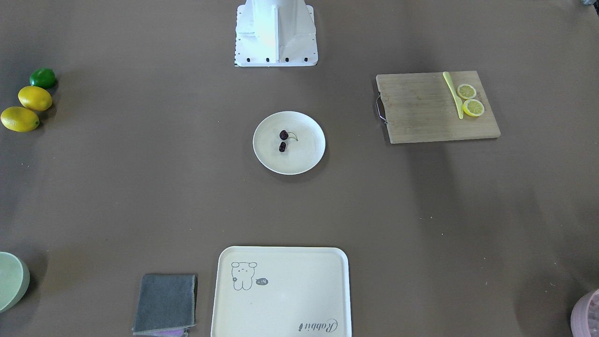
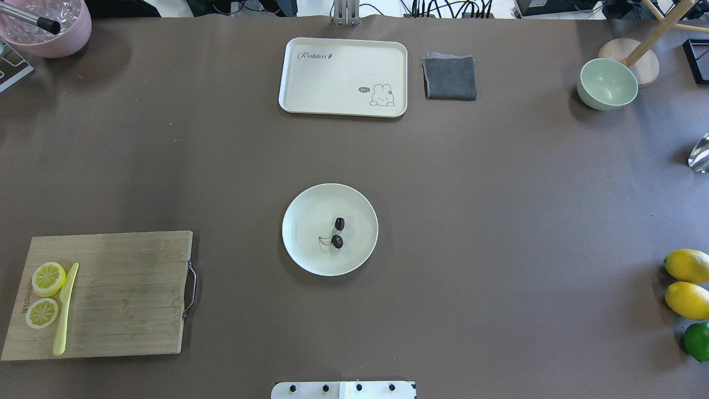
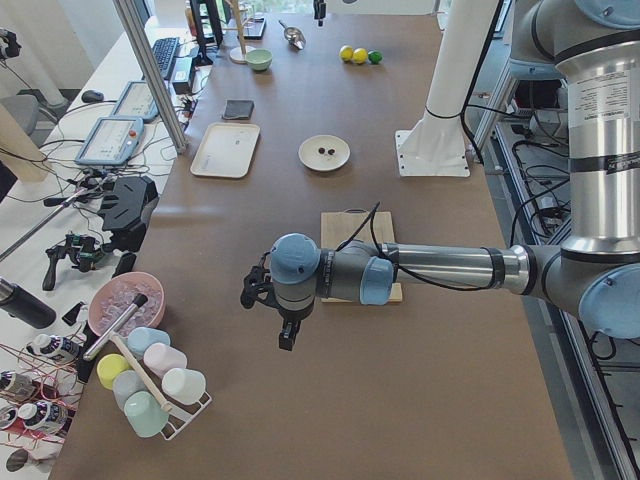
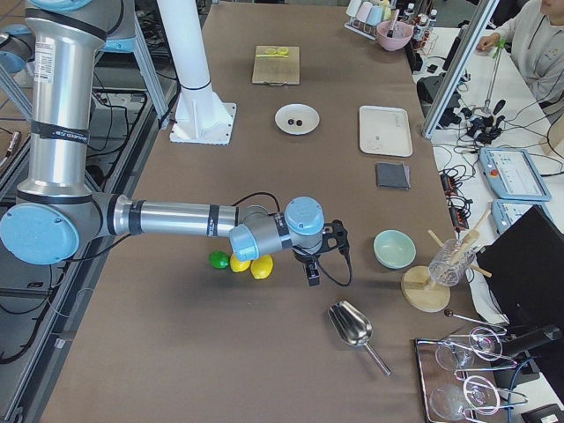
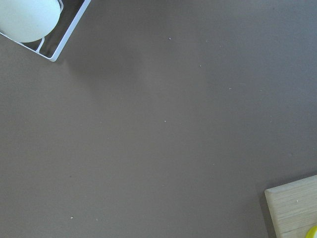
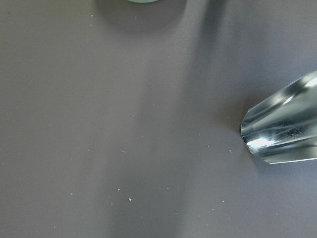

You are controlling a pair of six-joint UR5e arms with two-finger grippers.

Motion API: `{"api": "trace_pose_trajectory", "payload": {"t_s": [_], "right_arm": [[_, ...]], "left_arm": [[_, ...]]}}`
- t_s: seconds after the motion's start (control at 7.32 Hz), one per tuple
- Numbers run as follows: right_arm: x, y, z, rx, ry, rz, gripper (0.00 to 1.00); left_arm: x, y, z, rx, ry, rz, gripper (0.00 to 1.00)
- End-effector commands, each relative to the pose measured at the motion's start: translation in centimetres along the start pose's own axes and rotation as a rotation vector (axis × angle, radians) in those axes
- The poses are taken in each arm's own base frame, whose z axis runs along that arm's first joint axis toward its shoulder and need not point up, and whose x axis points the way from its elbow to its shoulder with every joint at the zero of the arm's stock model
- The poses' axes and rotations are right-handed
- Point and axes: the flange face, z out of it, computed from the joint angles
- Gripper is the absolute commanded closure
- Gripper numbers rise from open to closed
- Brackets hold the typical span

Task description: Place red cherry on plate

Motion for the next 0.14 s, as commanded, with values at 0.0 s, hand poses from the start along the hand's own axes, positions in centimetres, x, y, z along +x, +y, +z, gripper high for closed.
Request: {"api": "trace_pose_trajectory", "payload": {"t_s": [0.0], "right_arm": [[0.01,0.02,0.0,0.0,0.0,0.001,0.0]], "left_arm": [[0.0,0.06,-0.04,0.0,-0.001,0.0,0.02]]}}
